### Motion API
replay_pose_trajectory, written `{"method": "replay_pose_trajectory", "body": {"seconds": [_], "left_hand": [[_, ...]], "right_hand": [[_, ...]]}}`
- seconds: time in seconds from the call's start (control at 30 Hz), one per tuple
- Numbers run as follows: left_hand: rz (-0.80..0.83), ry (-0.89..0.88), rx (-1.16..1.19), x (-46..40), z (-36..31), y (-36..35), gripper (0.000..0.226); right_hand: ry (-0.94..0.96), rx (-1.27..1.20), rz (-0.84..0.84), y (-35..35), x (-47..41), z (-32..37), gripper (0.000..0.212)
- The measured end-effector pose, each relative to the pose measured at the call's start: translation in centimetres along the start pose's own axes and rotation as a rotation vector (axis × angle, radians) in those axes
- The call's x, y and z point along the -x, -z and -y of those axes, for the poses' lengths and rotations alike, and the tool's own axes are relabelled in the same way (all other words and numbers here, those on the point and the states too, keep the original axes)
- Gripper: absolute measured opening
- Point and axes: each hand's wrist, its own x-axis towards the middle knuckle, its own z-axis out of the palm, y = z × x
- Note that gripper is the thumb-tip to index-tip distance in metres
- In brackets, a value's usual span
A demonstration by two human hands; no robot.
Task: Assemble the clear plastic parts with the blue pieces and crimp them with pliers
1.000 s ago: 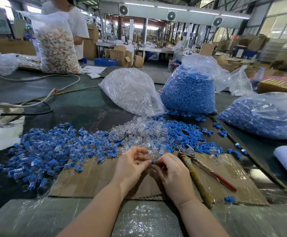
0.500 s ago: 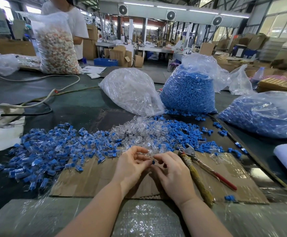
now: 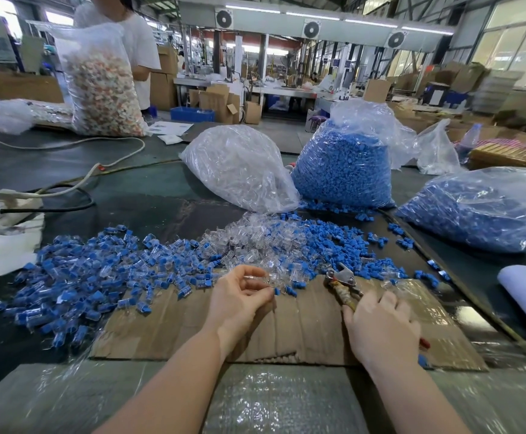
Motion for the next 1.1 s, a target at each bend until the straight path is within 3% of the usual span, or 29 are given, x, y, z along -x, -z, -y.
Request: {"method": "replay_pose_trajectory", "body": {"seconds": [0.17,0.33,0.47,0.53,0.67,0.77,1.1], "left_hand": [[-0.012,0.063,0.135,-0.2,-0.3,-0.1,0.029],[-0.056,0.157,0.311,-1.2,-0.2,0.2,0.031],[-0.127,0.167,0.358,-1.8,-0.1,0.2,0.029],[-0.149,0.178,0.367,-2.0,-0.1,0.2,0.029],[-0.176,0.186,0.343,-2.1,-0.2,0.2,0.030],[-0.202,0.185,0.327,-2.0,-0.3,-0.1,0.031],[-0.232,0.167,0.325,-2.3,-1.2,-0.7,0.031]], "right_hand": [[0.156,-0.081,0.000,1.3,-0.1,0.1,0.040],[0.323,-0.602,0.340,3.4,0.8,1.9,0.038],[0.346,-0.775,0.425,4.4,1.6,2.7,0.045],[0.353,-0.810,0.481,4.8,1.7,2.7,0.042],[0.344,-0.833,0.669,5.8,1.9,2.3,0.015],[0.327,-0.756,0.692,6.1,1.9,2.3,0.002],[0.382,-0.730,0.692,6.9,1.8,2.4,0.007]]}}
